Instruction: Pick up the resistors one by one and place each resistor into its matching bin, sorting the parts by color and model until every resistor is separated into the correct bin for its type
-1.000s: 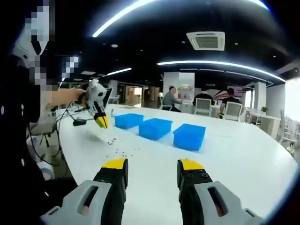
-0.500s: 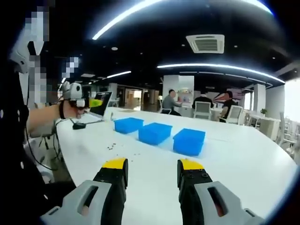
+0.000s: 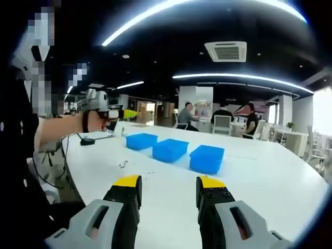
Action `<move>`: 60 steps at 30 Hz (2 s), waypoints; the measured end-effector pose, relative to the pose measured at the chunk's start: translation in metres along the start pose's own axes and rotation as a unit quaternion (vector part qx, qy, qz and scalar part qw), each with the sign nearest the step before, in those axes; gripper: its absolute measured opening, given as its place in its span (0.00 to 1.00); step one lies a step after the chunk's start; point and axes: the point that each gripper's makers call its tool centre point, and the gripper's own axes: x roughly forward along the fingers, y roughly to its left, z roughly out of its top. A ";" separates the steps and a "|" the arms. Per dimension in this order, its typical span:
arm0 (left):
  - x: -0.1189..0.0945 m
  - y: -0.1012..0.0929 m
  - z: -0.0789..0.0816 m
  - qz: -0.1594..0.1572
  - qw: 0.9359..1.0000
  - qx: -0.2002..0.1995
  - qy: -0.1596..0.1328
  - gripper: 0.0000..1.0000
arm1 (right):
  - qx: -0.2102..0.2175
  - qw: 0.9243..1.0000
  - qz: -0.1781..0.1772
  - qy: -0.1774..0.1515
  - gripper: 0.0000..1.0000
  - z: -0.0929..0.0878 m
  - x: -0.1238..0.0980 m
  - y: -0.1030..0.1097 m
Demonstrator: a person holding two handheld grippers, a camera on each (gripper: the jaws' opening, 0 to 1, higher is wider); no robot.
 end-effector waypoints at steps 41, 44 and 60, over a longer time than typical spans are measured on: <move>-0.012 0.015 -0.021 0.038 0.999 -0.005 0.039 0.56 | 0.004 1.000 0.011 -0.003 0.44 0.000 0.005 0.002; -0.041 0.004 -0.019 0.042 0.999 0.005 0.026 0.58 | 0.001 1.000 0.017 -0.003 0.44 0.001 0.006 0.004; -0.201 -0.021 -0.042 0.109 0.994 0.006 0.031 0.61 | -0.003 0.999 0.039 0.000 0.44 0.005 0.016 0.015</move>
